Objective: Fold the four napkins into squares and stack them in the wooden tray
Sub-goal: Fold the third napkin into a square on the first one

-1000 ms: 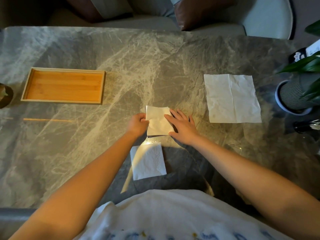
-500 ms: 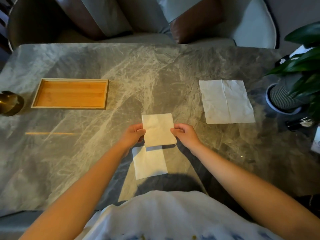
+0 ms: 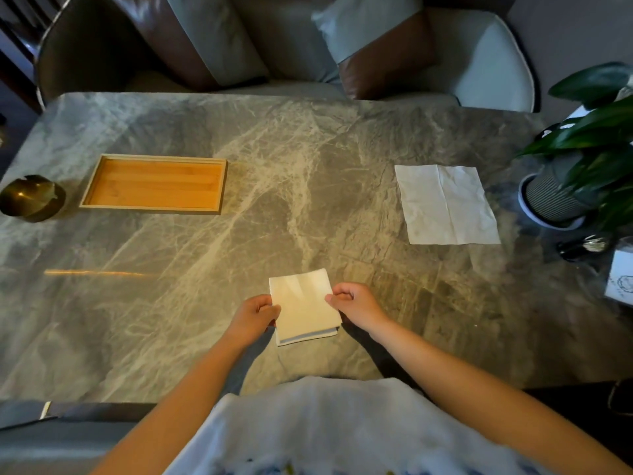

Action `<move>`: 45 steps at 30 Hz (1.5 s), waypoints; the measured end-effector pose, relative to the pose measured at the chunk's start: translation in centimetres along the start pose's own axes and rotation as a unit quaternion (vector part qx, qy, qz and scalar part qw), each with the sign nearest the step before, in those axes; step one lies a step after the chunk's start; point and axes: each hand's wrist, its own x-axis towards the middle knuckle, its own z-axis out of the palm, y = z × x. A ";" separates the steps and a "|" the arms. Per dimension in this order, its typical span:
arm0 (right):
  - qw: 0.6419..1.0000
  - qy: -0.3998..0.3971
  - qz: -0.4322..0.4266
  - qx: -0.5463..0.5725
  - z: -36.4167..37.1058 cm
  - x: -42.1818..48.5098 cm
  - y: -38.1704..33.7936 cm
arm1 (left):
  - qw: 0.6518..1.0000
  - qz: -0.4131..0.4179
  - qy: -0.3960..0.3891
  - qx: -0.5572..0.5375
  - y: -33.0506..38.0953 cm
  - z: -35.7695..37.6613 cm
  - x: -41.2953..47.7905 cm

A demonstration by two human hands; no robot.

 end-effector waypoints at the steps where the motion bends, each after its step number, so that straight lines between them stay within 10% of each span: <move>1: 1.000 0.000 -0.001 -0.011 0.2 -0.1 0.1 | 1.000 -0.004 0.000 0.001 -0.2 -0.1 -0.1; 45: 0.982 -0.017 -0.054 -0.182 0.0 1.0 1.5 | 0.997 -0.035 0.057 0.044 -1.1 0.3 -0.4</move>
